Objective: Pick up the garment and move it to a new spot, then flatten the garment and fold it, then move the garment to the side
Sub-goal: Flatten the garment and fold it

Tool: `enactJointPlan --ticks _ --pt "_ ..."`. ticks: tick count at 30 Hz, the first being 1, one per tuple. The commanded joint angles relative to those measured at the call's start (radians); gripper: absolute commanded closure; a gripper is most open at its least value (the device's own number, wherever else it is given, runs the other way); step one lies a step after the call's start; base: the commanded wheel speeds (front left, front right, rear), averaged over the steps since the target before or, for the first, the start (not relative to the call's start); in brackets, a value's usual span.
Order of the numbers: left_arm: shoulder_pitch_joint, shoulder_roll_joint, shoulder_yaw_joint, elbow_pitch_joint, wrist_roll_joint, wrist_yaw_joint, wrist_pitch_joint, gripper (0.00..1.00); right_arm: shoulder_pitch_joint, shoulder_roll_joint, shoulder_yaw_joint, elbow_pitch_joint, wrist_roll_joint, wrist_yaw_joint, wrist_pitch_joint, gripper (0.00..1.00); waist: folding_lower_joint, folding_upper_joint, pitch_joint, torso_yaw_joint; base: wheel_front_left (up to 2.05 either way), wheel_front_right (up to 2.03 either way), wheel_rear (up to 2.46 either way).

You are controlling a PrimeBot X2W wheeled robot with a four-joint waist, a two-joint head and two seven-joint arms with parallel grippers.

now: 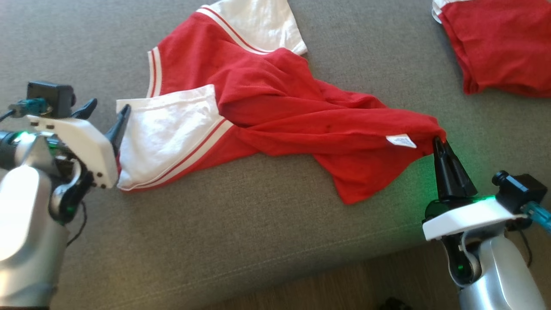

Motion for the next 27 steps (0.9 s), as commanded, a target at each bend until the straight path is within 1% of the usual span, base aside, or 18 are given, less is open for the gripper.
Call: enactJointPlan --ticks 1,4,13,16,19,20,22,23,24,25,26,27 --pt "-0.036 0.071 0.027 -0.033 -0.018 0.001 0.006 0.0 -0.024 -0.005 0.025 -0.036 0.011 0.0 -0.01 1.0 -0.0001 0.0 0.019 -0.014 0.0 0.0 0.0" --pt "-0.041 0.097 0.02 -0.023 -0.004 0.001 -0.005 0.0 -0.032 -0.005 0.031 -0.041 0.021 0.0 -0.01 1.0 -0.0001 0.0 0.036 -0.024 0.0 0.0 0.0" --pt "-0.047 0.093 0.002 -0.01 -0.026 0.001 -0.03 0.0 -0.042 -0.005 0.028 -0.038 0.027 0.0 -0.01 1.0 -0.0001 0.0 0.048 -0.027 0.0 0.0 0.0" --pt "-0.038 0.088 -0.011 -0.015 -0.044 0.001 -0.029 0.03 -0.041 -0.005 0.023 -0.035 0.023 0.0 -0.01 1.0 -0.0001 0.0 0.041 -0.023 0.0 0.0 0.0" --pt "-0.023 0.092 -0.027 -0.023 -0.06 0.0 -0.016 0.18 -0.042 -0.005 0.022 -0.035 0.022 0.0 -0.01 1.0 -0.0001 0.0 0.033 -0.019 0.0 0.0 0.0" --pt "-0.018 0.094 -0.031 -0.026 -0.063 0.0 -0.013 0.27 -0.042 -0.005 0.023 -0.036 0.021 0.0 -0.01 1.0 -0.0001 0.0 0.031 -0.018 0.0 0.0 0.0" --pt "-0.008 0.095 -0.037 -0.031 -0.071 0.0 -0.009 0.49 -0.042 -0.005 0.023 -0.036 0.021 0.0 -0.01 1.0 -0.0001 0.0 0.028 -0.016 0.0 0.0 0.0" --pt "-0.004 0.095 -0.04 -0.033 -0.077 0.0 -0.007 0.62 -0.042 -0.005 0.022 -0.037 0.02 0.0 -0.01 1.0 -0.0001 0.0 0.027 -0.015 0.0 0.0 0.0" --pt "-0.002 0.095 -0.043 -0.034 -0.08 0.0 -0.006 0.68 -0.042 -0.005 0.022 -0.038 0.019 0.0 -0.01 1.0 -0.0001 0.0 0.026 -0.015 0.0 0.0 0.0" --pt "0.0 0.096 -0.045 -0.034 -0.082 0.0 -0.006 0.8 -0.043 -0.005 0.022 -0.039 0.018 0.0 -0.01 1.0 -0.0001 0.0 0.026 -0.014 0.0 0.0 0.0" --pt "0.002 0.096 -0.048 -0.031 -0.086 0.0 -0.003 1.0 -0.043 -0.005 0.022 -0.04 0.018 0.0 -0.01 1.0 -0.0001 0.0 0.027 -0.014 0.0 0.0 0.0" --pt "0.003 0.095 -0.052 -0.029 -0.091 0.0 -0.002 1.0 -0.043 -0.005 0.023 -0.041 0.017 0.0 -0.01 1.0 -0.0001 0.0 0.027 -0.013 0.0 0.0 0.0"
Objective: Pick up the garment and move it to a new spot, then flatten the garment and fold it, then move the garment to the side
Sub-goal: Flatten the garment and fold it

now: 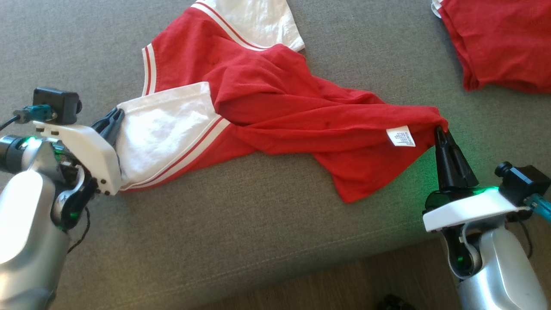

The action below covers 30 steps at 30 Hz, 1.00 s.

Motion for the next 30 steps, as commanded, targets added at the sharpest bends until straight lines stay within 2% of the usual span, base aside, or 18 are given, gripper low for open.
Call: enactJointPlan --ticks 1,6,8,13,14,19,24,25,30 --pt "-0.005 0.04 0.025 -0.018 -0.011 0.001 0.011 1.0 -0.013 -0.005 0.018 -0.032 -0.006 0.0 -0.01 1.0 0.0 0.0 0.0 0.001 0.0 0.0 0.0" --pt "-0.01 0.055 0.0 -0.028 -0.026 0.001 -0.037 1.0 -0.019 -0.005 0.018 -0.042 -0.015 0.0 -0.01 1.0 0.0 0.0 -0.008 0.002 0.0 0.0 0.0" --pt "-0.019 0.058 0.005 -0.041 -0.016 0.002 -0.092 1.0 -0.025 -0.005 0.015 -0.054 -0.018 0.0 -0.01 1.0 0.0 0.0 -0.022 0.006 0.0 0.0 0.0" --pt "-0.063 0.055 0.052 -0.087 0.011 0.04 -0.239 1.0 -0.071 -0.005 -0.003 -0.071 -0.057 0.0 -0.01 1.0 0.0 0.0 -0.082 0.022 0.0 0.0 0.0" --pt "-0.088 0.06 0.063 -0.111 0.021 0.039 -0.29 1.0 -0.107 -0.005 -0.01 -0.079 -0.088 0.0 -0.001 1.0 0.0 0.0 -0.114 0.03 0.0 0.0 0.0" --pt "-0.184 0.091 0.087 -0.151 0.073 0.044 -0.402 1.0 -0.221 -0.011 -0.05 -0.128 -0.171 0.0 0.084 1.0 0.0 0.0 -0.197 0.049 0.0 0.0 0.0" --pt "-0.317 0.102 0.115 -0.173 0.098 0.051 -0.478 1.0 -0.36 -0.091 -0.034 -0.162 -0.145 0.0 0.202 1.0 0.0 0.0 -0.279 0.055 0.0 0.0 0.0" --pt "-0.317 0.102 0.115 -0.173 0.098 0.051 -0.478 1.0 -0.36 -0.091 -0.034 -0.162 -0.145 0.0 0.202 1.0 0.0 0.0 -0.279 0.055 0.0 0.0 0.0" --pt "-0.442 0.11 0.112 -0.154 0.109 0.043 -0.482 1.0 -0.511 -0.179 -0.017 -0.121 -0.05 0.0 0.327 1.0 0.0 0.0 -0.344 0.057 0.0 0.0 0.0"
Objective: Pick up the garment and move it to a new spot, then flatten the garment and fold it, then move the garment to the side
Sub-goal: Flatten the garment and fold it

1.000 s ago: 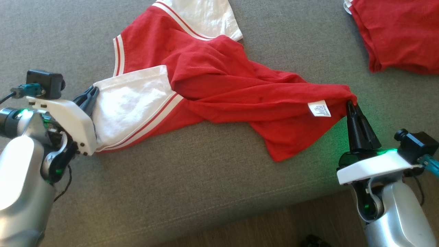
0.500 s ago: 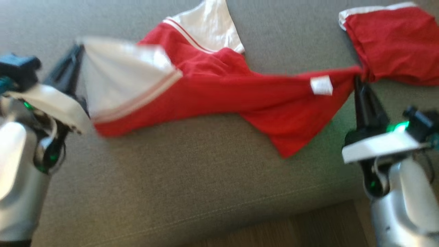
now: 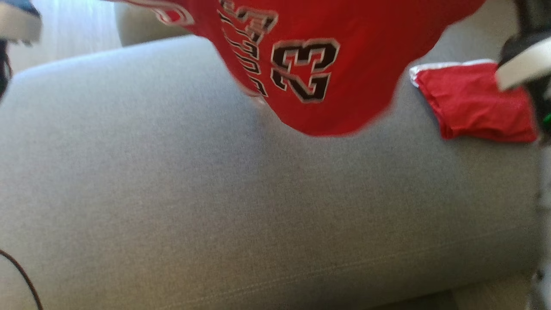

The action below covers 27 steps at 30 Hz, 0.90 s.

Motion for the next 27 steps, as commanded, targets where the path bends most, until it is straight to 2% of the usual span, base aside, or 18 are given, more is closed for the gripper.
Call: enactJointPlan --ticks 1,9,13,16,21,25,27 --pt "-0.061 0.057 0.043 -0.02 0.01 -0.002 -0.003 1.0 -0.043 -0.011 0.014 -0.028 0.008 0.0 0.009 1.0 0.0 0.0 -0.028 0.005 0.0 0.0 0.0" --pt "-0.211 0.059 -0.017 0.062 0.015 -0.024 0.052 1.0 -0.218 -0.078 0.066 0.054 0.066 0.0 0.128 1.0 0.0 0.0 -0.045 0.023 0.0 0.0 0.0" --pt "-0.276 0.059 -0.058 0.114 0.018 -0.032 0.08 1.0 -0.303 -0.071 0.104 0.122 0.09 0.0 0.161 1.0 0.0 0.0 -0.01 0.03 0.0 0.0 0.0" --pt "-0.332 0.061 -0.099 0.159 0.011 -0.037 0.096 1.0 -0.386 -0.035 0.111 0.202 0.101 0.0 0.176 1.0 0.0 0.0 0.041 0.034 0.0 0.0 0.0" --pt "-0.466 0.057 -0.176 0.244 0.025 -0.041 0.09 1.0 -0.55 0.022 0.153 0.364 0.052 0.0 0.135 1.0 0.0 0.0 0.173 0.051 0.0 0.0 0.0" --pt "-0.615 0.061 -0.229 0.32 0.106 -0.041 0.008 1.0 -0.697 0.064 0.17 0.491 -0.012 0.0 0.036 1.0 0.0 0.0 0.291 0.054 0.0 0.0 0.0" --pt "-0.681 0.056 -0.234 0.366 0.152 -0.015 -0.046 1.0 -0.763 0.081 0.163 0.555 -0.051 0.0 -0.039 1.0 0.0 0.0 0.333 0.055 0.0 0.0 0.0"
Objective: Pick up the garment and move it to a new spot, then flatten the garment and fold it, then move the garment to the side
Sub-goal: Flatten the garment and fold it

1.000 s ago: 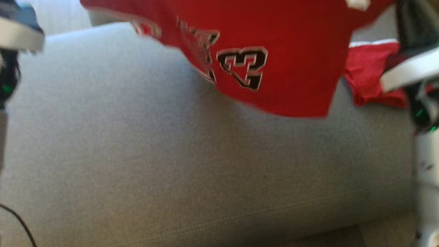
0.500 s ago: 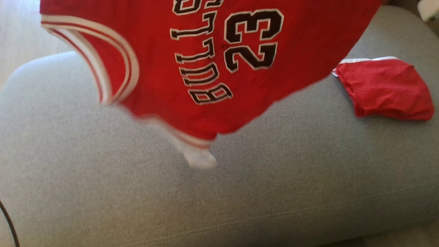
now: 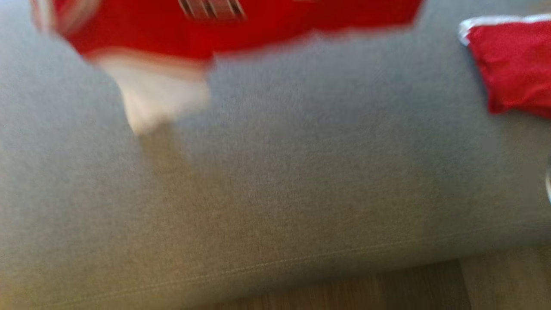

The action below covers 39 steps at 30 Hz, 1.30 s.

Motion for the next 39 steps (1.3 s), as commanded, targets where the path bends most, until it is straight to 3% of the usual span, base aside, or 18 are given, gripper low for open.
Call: enactJointPlan --ticks 1,3,7,15,26,32,39 --pt "-0.09 0.04 0.036 0.006 0.032 0.039 -0.032 1.0 -0.084 0.028 -0.007 0.013 -0.04 0.0 -0.068 1.0 -0.0001 0.0 0.117 0.009 0.0 0.0 0.0" --pt "-0.134 0.034 0.046 0.01 0.063 0.073 -0.048 1.0 -0.141 0.034 -0.025 0.065 -0.082 0.0 -0.152 1.0 -0.0001 0.0 0.152 0.013 0.0 0.0 0.0" --pt "-0.153 0.032 0.096 -0.177 0.101 0.104 -0.051 1.0 -0.211 0.04 -0.037 0.138 -0.144 0.0 -0.269 1.0 -0.0001 0.0 0.234 0.033 0.0 0.0 0.0" --pt "0.087 0.043 0.193 -0.412 0.103 0.074 -0.051 1.0 -0.153 0.017 0.003 0.233 -0.162 0.0 -0.325 1.0 -0.0001 0.0 0.302 0.077 0.0 0.0 0.0" --pt "0.761 -0.015 0.348 -0.591 0.058 0.004 -0.051 1.0 0.163 -0.035 0.096 0.293 -0.041 0.0 -0.334 1.0 -0.0001 0.0 0.17 0.094 0.0 0.0 0.0" --pt "1.091 -0.014 0.352 -0.609 0.098 -0.004 -0.051 1.0 0.413 -0.091 0.186 0.189 0.029 0.0 -0.334 1.0 -0.0001 0.0 0.05 0.081 0.0 0.0 0.0" --pt "1.371 -0.052 0.351 -0.64 0.102 -0.006 -0.051 1.0 0.734 -0.15 0.159 0.013 0.058 0.0 -0.334 1.0 -0.0001 0.0 -0.054 0.068 0.0 0.0 0.0"
